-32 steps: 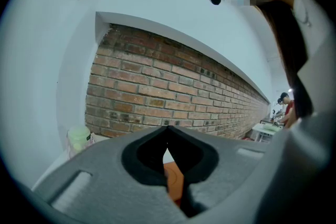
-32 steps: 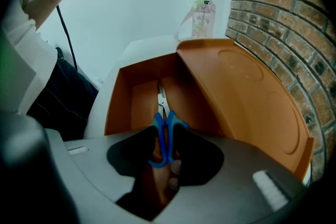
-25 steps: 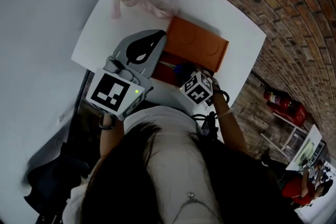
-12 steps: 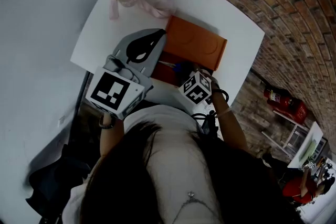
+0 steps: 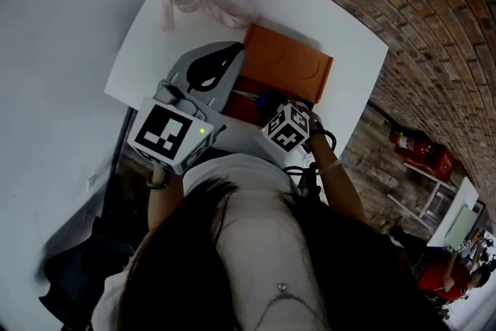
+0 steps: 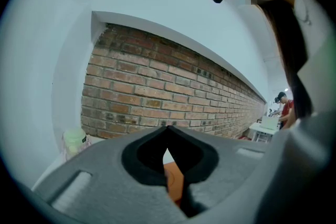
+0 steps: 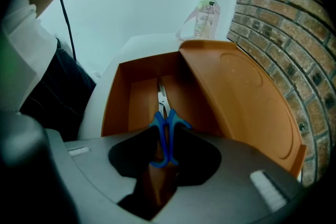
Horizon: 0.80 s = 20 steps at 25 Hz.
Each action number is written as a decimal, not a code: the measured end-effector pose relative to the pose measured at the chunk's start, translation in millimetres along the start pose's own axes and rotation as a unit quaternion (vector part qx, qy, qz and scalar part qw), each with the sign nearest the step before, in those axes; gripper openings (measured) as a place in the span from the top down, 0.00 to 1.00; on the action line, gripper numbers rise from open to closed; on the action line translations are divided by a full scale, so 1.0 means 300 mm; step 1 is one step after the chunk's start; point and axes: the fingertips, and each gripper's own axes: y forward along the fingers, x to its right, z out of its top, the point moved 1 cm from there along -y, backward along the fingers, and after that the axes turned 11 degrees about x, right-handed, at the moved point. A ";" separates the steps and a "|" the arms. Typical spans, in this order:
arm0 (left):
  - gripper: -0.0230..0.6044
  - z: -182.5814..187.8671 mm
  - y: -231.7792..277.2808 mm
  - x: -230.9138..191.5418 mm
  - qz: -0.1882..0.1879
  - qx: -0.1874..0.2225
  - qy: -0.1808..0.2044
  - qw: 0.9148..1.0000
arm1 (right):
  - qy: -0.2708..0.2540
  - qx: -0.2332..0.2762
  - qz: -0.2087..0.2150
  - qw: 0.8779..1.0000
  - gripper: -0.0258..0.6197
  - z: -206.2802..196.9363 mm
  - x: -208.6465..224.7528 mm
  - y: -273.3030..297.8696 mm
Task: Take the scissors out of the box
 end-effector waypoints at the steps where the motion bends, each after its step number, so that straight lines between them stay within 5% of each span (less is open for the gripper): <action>1: 0.96 0.001 -0.002 0.000 -0.001 0.000 0.000 1.000 | 0.000 0.000 0.000 1.000 0.79 0.000 -0.001 0.001; 20: 0.96 0.036 -0.026 0.027 -0.011 0.012 0.012 1.000 | 0.005 0.006 -0.015 1.000 0.81 0.010 -0.003 -0.019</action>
